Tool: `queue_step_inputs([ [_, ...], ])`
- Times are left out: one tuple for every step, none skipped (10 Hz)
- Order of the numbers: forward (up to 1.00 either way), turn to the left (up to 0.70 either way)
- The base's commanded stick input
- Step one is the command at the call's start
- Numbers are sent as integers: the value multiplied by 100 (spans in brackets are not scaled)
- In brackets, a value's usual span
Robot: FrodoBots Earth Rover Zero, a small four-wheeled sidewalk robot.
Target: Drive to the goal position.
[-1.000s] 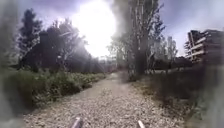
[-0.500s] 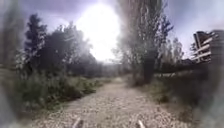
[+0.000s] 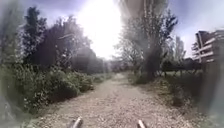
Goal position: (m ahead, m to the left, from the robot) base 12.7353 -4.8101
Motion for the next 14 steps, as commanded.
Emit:
queue_step_inputs([
  [70,0],
  [70,0],
  [70,0],
  [70,0],
  [70,0],
  [70,0],
  [70,0],
  [70,0],
  [70,0],
  [70,0],
  [70,0],
  [70,0],
  [70,0],
  [70,-14],
])
